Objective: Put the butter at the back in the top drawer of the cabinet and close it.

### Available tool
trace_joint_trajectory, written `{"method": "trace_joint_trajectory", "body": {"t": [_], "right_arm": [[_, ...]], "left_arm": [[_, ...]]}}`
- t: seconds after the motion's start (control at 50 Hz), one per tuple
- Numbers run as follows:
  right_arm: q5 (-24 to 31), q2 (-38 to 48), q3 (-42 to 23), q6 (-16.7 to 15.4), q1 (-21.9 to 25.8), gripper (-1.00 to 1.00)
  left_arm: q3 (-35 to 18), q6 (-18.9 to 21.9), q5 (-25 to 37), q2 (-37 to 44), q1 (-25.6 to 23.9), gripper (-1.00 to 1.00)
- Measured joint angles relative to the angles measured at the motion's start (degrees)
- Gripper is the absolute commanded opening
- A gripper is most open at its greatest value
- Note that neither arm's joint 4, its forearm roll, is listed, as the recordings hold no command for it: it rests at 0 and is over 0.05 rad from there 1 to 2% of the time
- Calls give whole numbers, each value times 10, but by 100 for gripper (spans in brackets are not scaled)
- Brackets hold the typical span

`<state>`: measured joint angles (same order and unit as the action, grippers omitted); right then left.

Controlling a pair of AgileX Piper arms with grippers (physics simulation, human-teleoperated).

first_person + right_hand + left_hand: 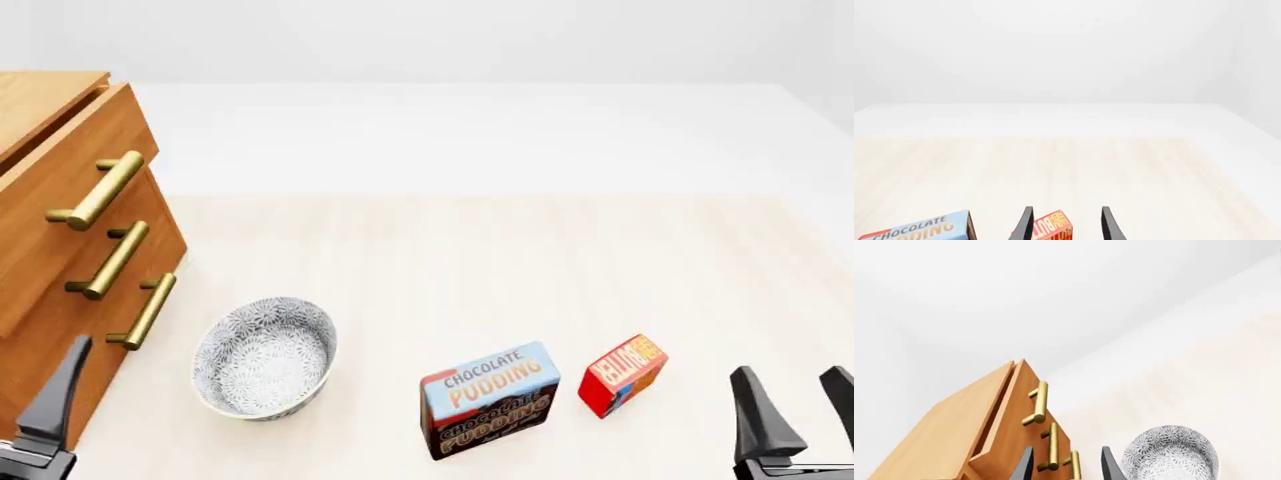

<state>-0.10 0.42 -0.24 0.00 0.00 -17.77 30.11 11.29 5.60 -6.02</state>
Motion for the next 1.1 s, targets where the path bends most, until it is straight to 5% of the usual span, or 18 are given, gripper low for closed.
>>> {"method": "trace_joint_trajectory", "body": {"t": [0.56,1.1], "right_arm": [[0,0,0,0,0,100],[0,0,0,0,0,100]], "left_arm": [[-47,242,3,98,-15,100],[-46,379,-30,137,28,100]]}}
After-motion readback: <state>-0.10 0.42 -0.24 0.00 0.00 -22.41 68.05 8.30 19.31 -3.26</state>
